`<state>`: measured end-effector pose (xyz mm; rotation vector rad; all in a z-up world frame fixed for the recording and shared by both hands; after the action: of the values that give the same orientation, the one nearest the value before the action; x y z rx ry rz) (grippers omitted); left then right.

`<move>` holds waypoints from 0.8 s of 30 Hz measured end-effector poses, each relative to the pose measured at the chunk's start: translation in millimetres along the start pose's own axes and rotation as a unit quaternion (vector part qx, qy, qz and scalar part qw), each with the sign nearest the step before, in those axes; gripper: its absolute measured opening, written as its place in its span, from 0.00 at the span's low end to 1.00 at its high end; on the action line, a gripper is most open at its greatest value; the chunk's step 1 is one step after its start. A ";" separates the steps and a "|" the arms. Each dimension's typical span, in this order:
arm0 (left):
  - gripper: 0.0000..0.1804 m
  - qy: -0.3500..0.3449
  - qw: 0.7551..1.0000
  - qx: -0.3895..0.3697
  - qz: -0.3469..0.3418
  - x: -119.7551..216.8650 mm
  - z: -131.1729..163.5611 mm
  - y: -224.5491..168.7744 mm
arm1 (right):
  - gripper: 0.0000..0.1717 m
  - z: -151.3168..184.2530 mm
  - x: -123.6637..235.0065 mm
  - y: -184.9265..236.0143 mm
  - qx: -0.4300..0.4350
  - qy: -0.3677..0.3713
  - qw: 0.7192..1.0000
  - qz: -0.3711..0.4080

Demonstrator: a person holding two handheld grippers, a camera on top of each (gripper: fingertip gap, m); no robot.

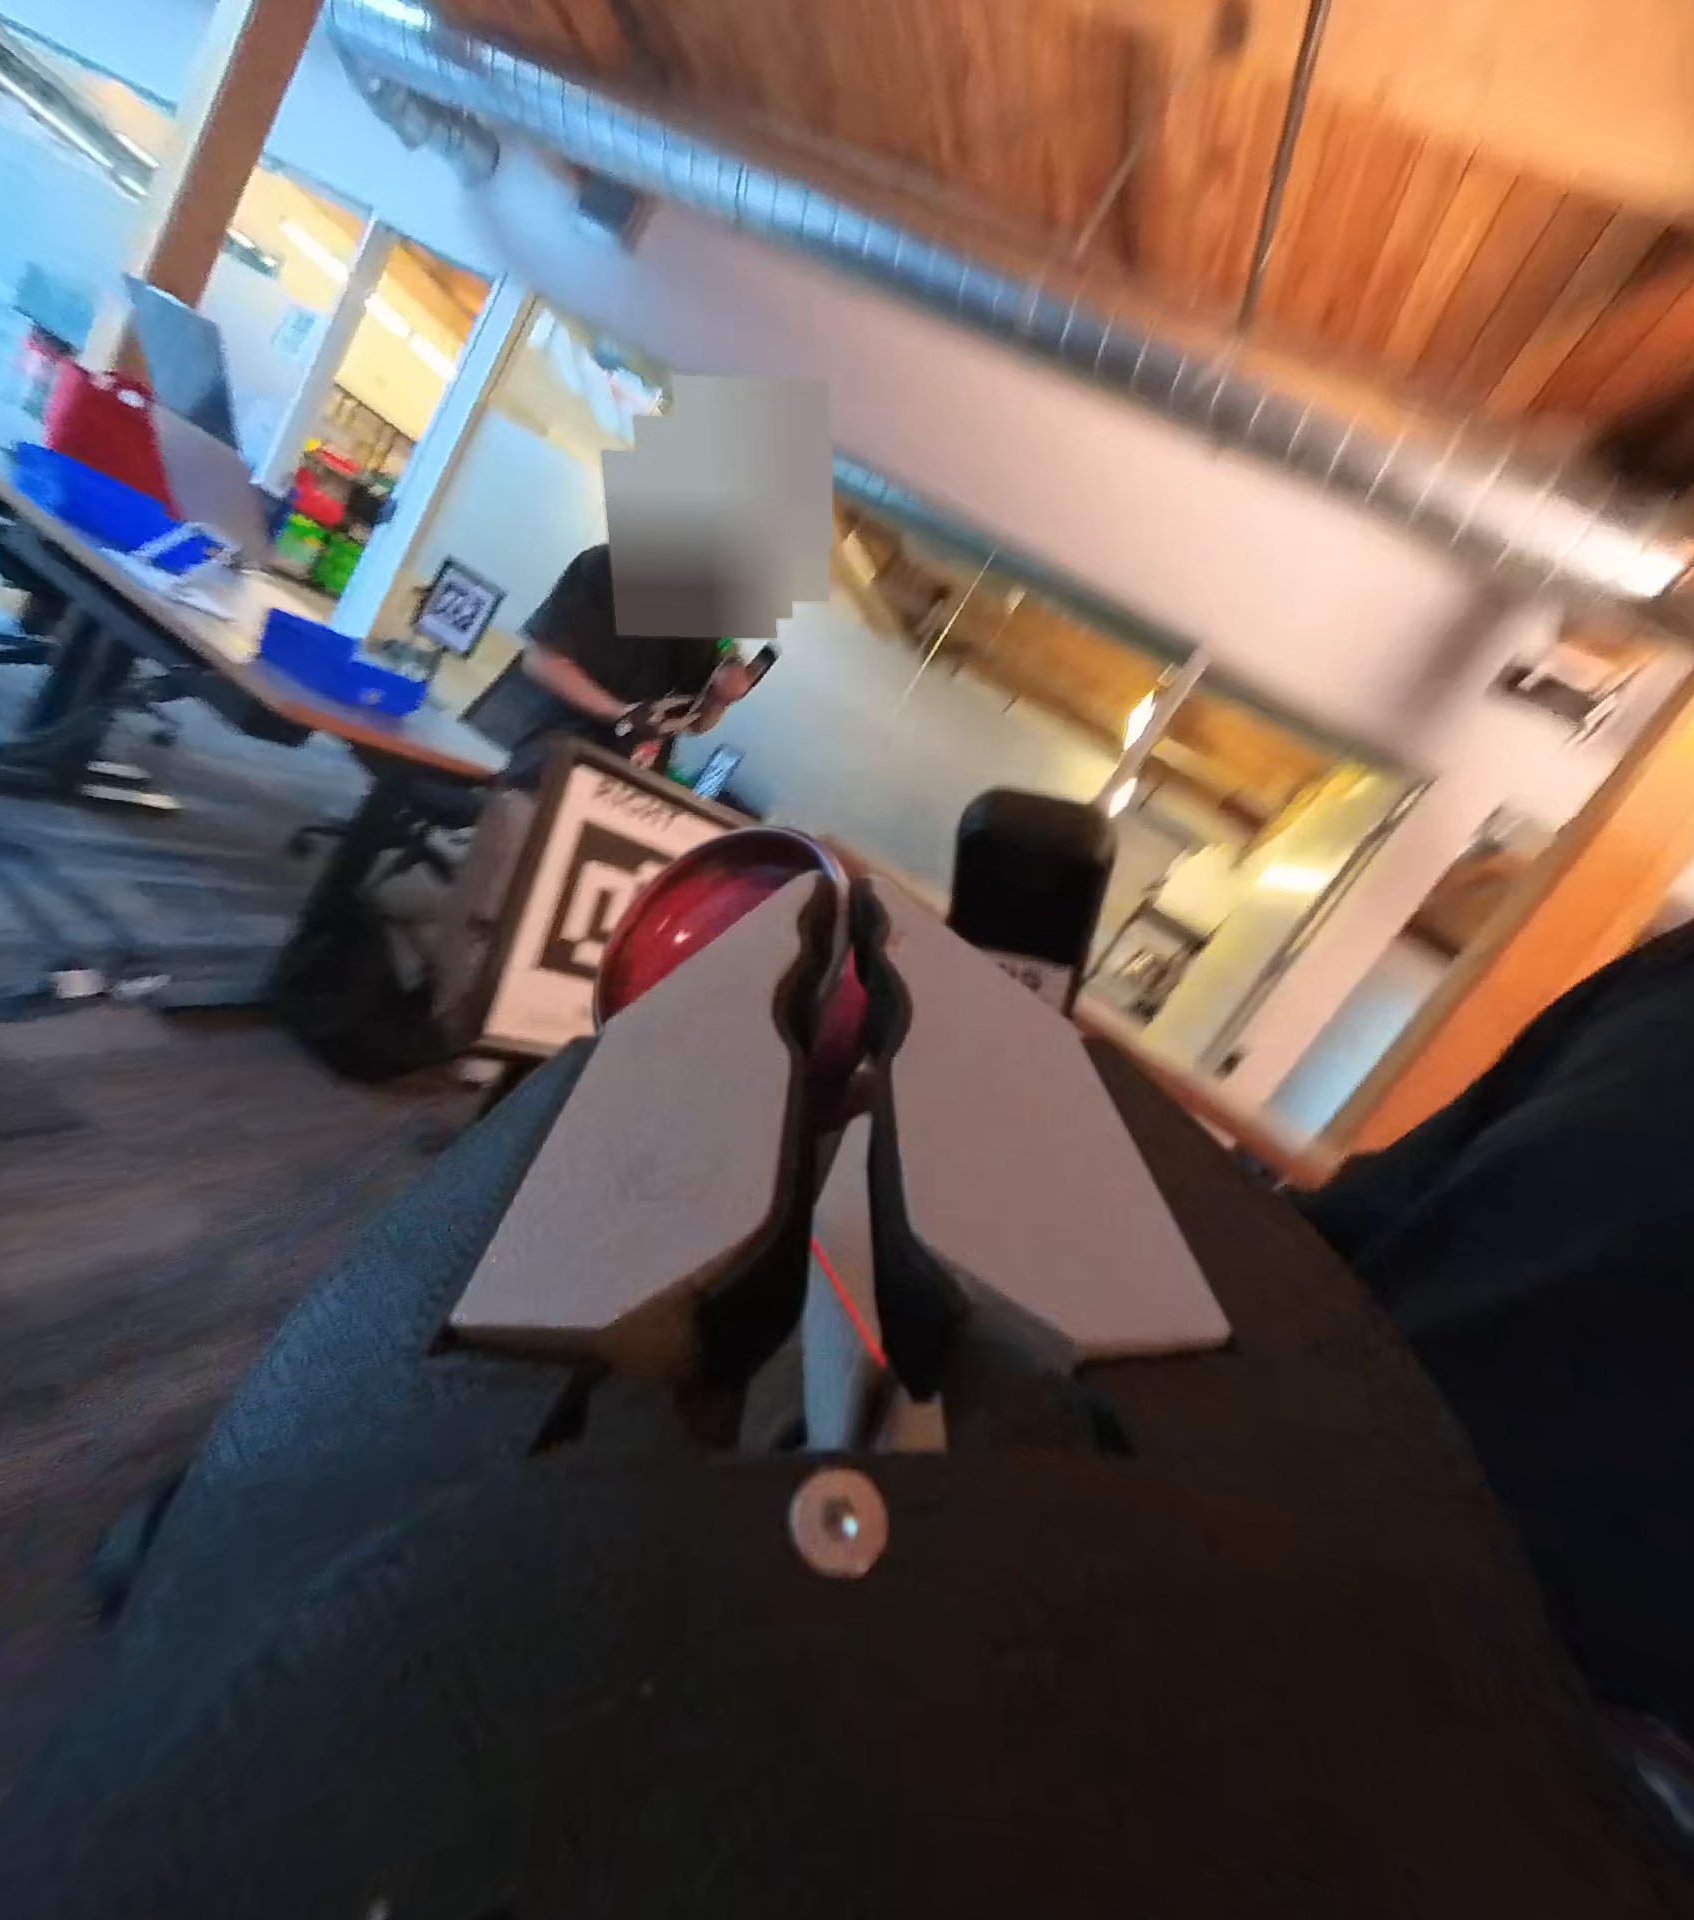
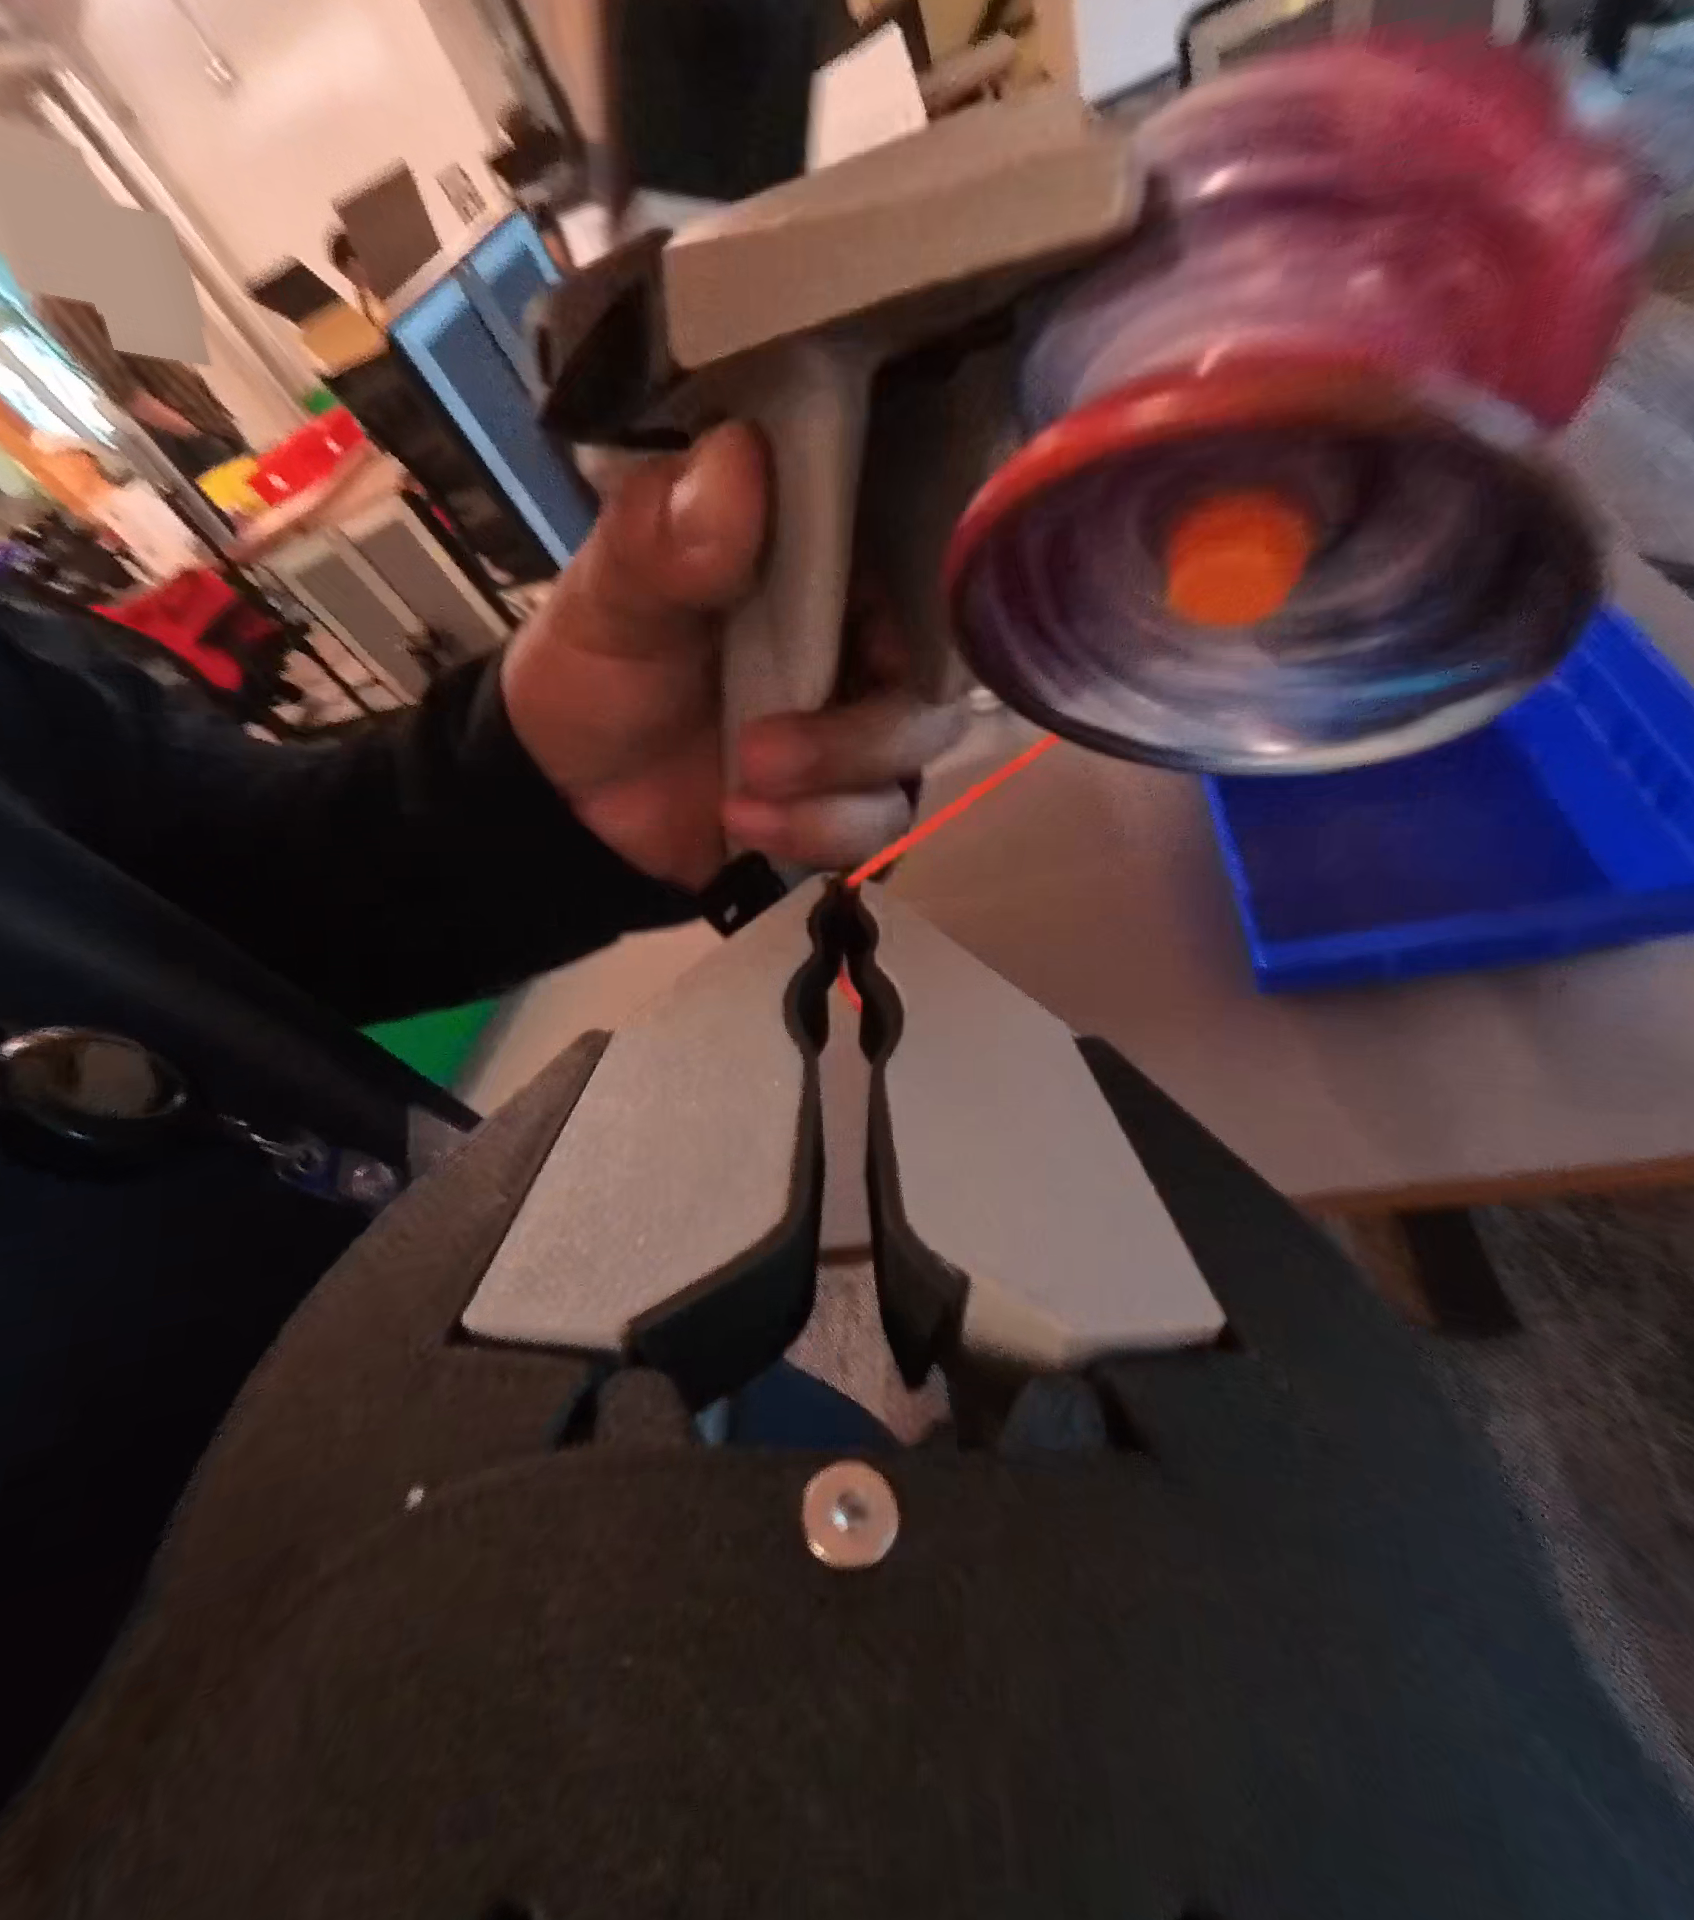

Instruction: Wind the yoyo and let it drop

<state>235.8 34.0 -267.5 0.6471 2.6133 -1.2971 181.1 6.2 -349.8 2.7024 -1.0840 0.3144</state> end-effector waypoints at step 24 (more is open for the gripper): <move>0.01 0.124 0.992 -0.036 -0.017 53.3 64.8 -9.4 | 0.00 0.0 20.1 -24.3 0.156 0.107 0.981 -0.038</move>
<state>180.5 -5.5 -317.6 0.8021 2.8636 -1.1931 212.2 10.2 -347.1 2.8801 -0.9338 0.8019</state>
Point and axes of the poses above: each gripper's, where its closed fingertips meet, x back along the fingers, z out of its underside, y = z × x across the jaws, the point moved 1 cm from there along x, back along the fingers, and after that the axes turned 15 degrees about x, right-handed, at the moved point
